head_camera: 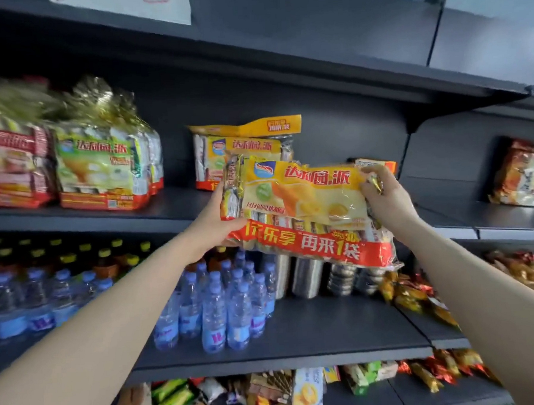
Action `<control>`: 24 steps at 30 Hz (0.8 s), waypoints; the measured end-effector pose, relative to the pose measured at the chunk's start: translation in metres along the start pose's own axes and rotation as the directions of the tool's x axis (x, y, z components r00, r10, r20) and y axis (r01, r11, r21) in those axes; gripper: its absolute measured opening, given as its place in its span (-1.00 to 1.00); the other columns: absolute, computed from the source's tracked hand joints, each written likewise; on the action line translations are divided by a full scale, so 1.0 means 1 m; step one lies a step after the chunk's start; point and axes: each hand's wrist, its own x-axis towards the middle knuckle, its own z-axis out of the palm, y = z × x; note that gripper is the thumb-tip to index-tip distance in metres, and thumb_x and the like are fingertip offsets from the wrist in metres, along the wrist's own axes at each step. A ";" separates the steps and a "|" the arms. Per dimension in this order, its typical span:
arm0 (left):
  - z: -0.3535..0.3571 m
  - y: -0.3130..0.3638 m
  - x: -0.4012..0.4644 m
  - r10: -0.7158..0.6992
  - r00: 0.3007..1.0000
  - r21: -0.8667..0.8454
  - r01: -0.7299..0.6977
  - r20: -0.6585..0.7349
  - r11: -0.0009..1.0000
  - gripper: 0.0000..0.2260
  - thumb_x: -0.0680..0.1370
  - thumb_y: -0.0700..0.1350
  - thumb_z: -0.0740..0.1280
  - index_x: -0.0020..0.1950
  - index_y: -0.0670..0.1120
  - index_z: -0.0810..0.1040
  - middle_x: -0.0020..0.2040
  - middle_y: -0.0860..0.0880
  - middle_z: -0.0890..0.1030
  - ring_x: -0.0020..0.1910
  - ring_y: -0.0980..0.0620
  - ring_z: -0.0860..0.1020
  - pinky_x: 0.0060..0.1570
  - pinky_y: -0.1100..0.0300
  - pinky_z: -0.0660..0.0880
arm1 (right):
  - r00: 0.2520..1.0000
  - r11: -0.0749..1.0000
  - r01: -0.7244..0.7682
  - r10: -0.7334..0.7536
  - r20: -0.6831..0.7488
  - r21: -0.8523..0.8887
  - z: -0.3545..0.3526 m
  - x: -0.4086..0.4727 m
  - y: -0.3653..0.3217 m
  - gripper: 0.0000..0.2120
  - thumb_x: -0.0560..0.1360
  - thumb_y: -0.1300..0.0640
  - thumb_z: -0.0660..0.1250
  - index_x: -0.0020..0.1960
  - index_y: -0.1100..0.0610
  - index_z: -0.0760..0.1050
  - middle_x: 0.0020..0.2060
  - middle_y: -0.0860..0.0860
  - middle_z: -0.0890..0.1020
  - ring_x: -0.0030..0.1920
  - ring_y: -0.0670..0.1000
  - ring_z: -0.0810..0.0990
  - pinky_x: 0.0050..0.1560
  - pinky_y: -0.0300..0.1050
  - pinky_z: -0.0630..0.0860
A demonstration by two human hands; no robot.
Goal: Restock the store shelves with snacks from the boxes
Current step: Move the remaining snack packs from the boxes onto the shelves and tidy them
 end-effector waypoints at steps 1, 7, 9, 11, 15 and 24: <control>-0.009 0.002 0.008 0.011 1.000 0.008 -0.011 -0.003 1.000 -0.10 0.49 -0.11 0.49 0.56 0.33 -0.04 0.48 0.12 0.37 0.38 0.03 0.45 0.32 -0.14 0.44 | 1.000 1.000 0.015 -0.015 -0.008 -0.008 0.008 0.012 -0.004 -0.78 0.67 -0.02 0.15 0.30 -0.16 0.37 0.07 0.04 0.58 -0.20 0.00 0.58 -0.32 -0.07 0.52; -0.059 0.010 0.076 0.131 0.987 0.028 -0.129 -0.094 0.991 -0.16 0.54 -0.23 0.42 0.60 0.23 -0.02 0.42 0.10 0.43 0.27 0.10 0.52 0.20 -0.03 0.55 | 0.998 0.998 0.056 -0.056 -0.029 0.021 0.063 0.101 -0.032 -0.84 0.67 -0.05 0.13 0.23 -0.23 0.33 0.17 0.11 0.53 -0.26 0.03 0.54 -0.59 -0.26 0.39; -0.077 0.006 0.103 0.142 0.983 0.033 -0.139 -0.115 0.990 -0.15 0.54 -0.23 0.42 0.59 0.24 -0.04 0.41 0.09 0.43 0.27 0.08 0.52 0.19 -0.08 0.56 | 0.995 0.995 0.090 -0.088 -0.052 0.031 0.087 0.132 -0.042 -0.85 0.67 -0.05 0.13 0.19 -0.27 0.32 0.18 0.08 0.53 -0.17 0.04 0.60 -0.49 -0.20 0.45; -0.094 -0.003 0.130 0.161 0.977 0.066 -0.153 -0.139 0.986 -0.16 0.55 -0.23 0.41 0.58 0.26 -0.04 0.39 0.11 0.44 0.27 0.08 0.52 0.18 -0.08 0.56 | 0.990 0.990 0.130 -0.127 -0.063 0.056 0.114 0.160 -0.047 -0.85 0.66 -0.05 0.14 0.16 -0.31 0.31 0.19 0.05 0.53 -0.06 0.06 0.62 -0.37 -0.14 0.48; -0.118 -0.035 0.179 0.150 0.975 0.129 -0.130 -0.164 0.983 -0.08 0.56 -0.28 0.38 0.57 0.27 -0.19 0.39 0.18 0.39 0.23 0.24 0.48 -0.03 0.25 0.60 | 0.982 0.978 0.179 -0.171 -0.077 0.111 0.171 0.207 -0.044 -0.76 0.63 0.07 0.19 0.12 -0.30 0.34 0.21 -0.02 0.47 -0.04 0.11 0.62 -0.47 -0.25 0.47; -0.137 -0.099 0.253 -0.036 0.988 0.282 0.077 -0.150 0.956 0.24 0.29 -0.15 0.64 0.59 0.11 -0.27 0.42 0.17 0.34 0.37 0.11 0.38 0.36 0.07 0.35 | 0.998 0.967 -0.033 0.021 0.054 0.251 0.253 0.245 0.024 -0.09 0.41 -0.11 0.45 0.54 -0.35 -0.08 0.47 -0.01 0.32 0.33 0.14 0.50 0.27 0.23 0.52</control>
